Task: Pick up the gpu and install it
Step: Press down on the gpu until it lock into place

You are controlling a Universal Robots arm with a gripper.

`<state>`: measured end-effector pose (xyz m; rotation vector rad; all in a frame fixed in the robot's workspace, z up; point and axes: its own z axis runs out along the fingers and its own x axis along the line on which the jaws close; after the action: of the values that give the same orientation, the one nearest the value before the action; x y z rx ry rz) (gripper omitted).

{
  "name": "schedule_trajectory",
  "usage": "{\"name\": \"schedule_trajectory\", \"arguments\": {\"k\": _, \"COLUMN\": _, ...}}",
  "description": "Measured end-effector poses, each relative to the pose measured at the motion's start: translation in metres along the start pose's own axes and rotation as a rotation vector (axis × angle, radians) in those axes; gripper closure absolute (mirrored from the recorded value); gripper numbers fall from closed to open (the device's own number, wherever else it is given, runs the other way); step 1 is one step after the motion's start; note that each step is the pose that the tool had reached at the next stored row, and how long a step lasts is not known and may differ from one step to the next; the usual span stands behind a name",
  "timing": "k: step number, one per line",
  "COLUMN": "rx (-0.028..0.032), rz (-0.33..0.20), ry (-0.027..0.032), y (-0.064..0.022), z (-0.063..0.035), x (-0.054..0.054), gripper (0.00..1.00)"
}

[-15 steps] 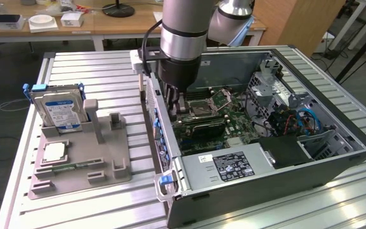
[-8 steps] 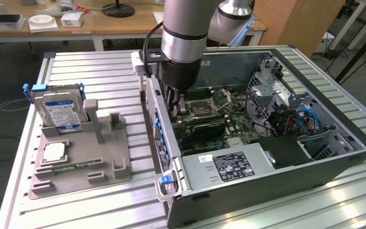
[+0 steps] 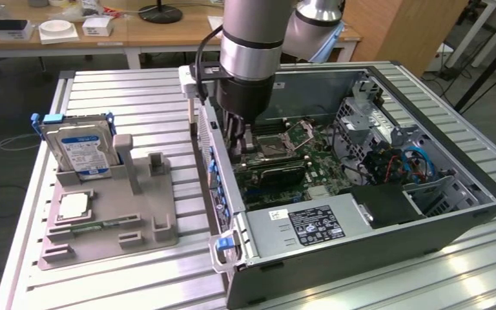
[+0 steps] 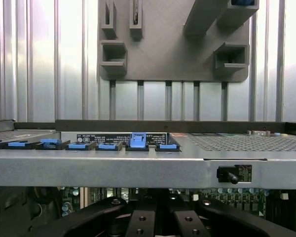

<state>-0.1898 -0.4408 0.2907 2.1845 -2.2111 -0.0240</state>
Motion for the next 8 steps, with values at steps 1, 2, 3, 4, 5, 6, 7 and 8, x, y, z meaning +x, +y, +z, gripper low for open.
{"name": "schedule_trajectory", "arguments": {"k": 1, "rx": 0.0001, "rz": 0.000, "ry": 0.0002, "y": 0.0000, "z": -0.0018, "x": 0.000, "gripper": 0.89}}
{"name": "schedule_trajectory", "arguments": {"k": 2, "rx": 0.0001, "rz": 0.000, "ry": 0.0006, "y": 0.0001, "z": -0.0036, "x": 0.000, "gripper": 0.89}}
{"name": "schedule_trajectory", "arguments": {"k": 3, "rx": 0.0000, "rz": 0.000, "ry": 0.0014, "y": 0.0001, "z": -0.0058, "x": 0.000, "gripper": 0.89}}
{"name": "schedule_trajectory", "arguments": {"k": 4, "rx": 0.0001, "rz": 0.000, "ry": 0.0020, "y": 0.0002, "z": -0.0078, "x": 0.000, "gripper": 0.89}}
{"name": "schedule_trajectory", "arguments": {"k": 5, "rx": 0.0001, "rz": 0.000, "ry": 0.0026, "y": 0.0003, "z": -0.0096, "x": 0.000, "gripper": 0.89}}
{"name": "schedule_trajectory", "arguments": {"k": 6, "rx": 0.0001, "rz": 0.000, "ry": 0.0032, "y": 0.0004, "z": -0.0109, "x": 0.000, "gripper": 0.89}}
{"name": "schedule_trajectory", "arguments": {"k": 7, "rx": 0.0001, "rz": 0.000, "ry": 0.0036, "y": 0.0006, "z": -0.0118, "x": 0.000, "gripper": 0.89}}
{"name": "schedule_trajectory", "arguments": {"k": 8, "rx": 0.0002, "rz": 0.000, "ry": 0.0037, "y": 0.0011, "z": -0.0119, "x": 0.000, "gripper": 0.89}}
